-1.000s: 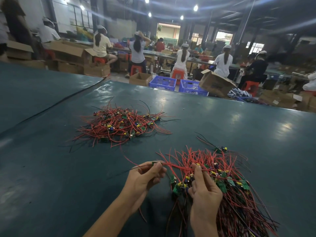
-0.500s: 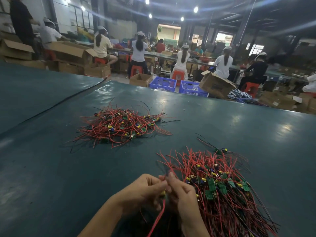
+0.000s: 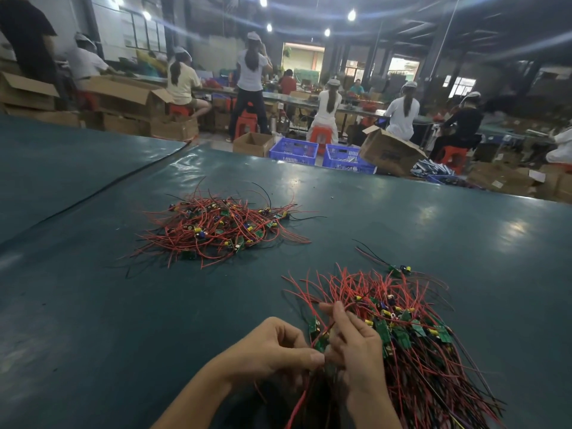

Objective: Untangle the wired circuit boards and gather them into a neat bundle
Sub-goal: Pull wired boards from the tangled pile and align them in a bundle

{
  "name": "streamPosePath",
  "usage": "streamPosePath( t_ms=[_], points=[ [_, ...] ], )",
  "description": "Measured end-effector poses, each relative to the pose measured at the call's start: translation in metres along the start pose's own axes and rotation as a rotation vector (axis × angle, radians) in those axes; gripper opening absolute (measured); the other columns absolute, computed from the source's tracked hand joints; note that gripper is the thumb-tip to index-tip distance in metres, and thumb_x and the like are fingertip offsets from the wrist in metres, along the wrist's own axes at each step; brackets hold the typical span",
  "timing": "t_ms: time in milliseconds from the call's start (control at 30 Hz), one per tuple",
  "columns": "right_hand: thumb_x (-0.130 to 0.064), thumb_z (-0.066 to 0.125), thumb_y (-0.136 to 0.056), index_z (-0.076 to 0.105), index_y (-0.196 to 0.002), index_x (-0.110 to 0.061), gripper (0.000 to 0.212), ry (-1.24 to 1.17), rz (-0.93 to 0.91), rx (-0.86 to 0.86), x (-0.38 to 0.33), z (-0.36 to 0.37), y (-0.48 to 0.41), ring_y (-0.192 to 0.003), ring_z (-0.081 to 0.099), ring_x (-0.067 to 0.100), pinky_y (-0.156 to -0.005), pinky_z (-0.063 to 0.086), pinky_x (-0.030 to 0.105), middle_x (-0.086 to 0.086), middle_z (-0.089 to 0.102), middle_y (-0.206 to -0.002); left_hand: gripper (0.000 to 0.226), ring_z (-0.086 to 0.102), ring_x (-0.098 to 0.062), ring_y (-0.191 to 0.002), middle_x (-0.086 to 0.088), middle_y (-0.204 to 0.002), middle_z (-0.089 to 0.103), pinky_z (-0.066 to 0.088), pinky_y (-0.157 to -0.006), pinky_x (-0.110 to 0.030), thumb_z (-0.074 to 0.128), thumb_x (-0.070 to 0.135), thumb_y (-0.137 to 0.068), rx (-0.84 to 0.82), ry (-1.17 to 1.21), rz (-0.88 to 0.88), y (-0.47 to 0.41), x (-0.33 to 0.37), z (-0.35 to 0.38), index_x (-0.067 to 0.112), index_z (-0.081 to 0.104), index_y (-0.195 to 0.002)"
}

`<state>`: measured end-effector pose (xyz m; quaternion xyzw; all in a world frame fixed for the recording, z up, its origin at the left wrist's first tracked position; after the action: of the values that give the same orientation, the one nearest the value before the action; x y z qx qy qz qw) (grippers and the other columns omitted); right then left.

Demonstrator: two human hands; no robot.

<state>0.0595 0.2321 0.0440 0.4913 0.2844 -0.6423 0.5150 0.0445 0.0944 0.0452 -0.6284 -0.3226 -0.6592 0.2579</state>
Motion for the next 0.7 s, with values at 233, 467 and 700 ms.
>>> streamPosePath(
  t_ms=[233,467,700],
  points=[
    [-0.029,0.057,-0.088,0.071,-0.099,0.001,0.035,-0.251,-0.035,0.084,-0.006,-0.014,-0.008,-0.036,0.018,0.003,-0.033,0.018,0.016,-0.006,0.026,-0.049,0.022,0.056,-0.006,-0.042,0.003,-0.050,0.061,0.043,-0.045,-0.016,0.078,0.030,-0.077,-0.163,0.076,-0.038,0.005,0.000,0.003,0.018,0.067,-0.062],
    [-0.041,0.071,-0.067,0.080,-0.080,-0.013,0.032,0.115,0.001,-0.070,0.008,0.012,0.004,-0.050,0.045,0.010,-0.048,0.040,0.021,0.000,0.051,-0.057,0.037,0.055,-0.009,-0.043,0.001,-0.051,0.058,0.042,-0.046,-0.018,0.080,0.045,-0.071,0.066,0.177,-0.016,0.002,-0.003,-0.012,0.013,0.064,-0.062],
    [-0.035,0.065,-0.075,0.078,-0.074,-0.008,0.030,0.056,-0.012,-0.019,0.000,0.005,0.005,-0.035,0.025,0.005,-0.034,0.025,0.016,-0.005,0.031,-0.044,0.033,0.053,-0.011,-0.039,0.001,-0.045,0.053,0.042,-0.046,-0.021,0.076,0.037,-0.075,-0.042,0.143,-0.066,0.001,-0.003,-0.004,0.015,0.057,-0.059]
  ],
)
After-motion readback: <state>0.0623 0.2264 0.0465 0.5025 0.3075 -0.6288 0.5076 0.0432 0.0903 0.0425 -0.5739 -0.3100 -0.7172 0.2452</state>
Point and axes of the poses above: each hand's wrist, its own y-axis away from the middle knuckle, its own z-axis out of the palm, x = y × z, the point moved 4 cm from there along -y, towards the middle knuckle
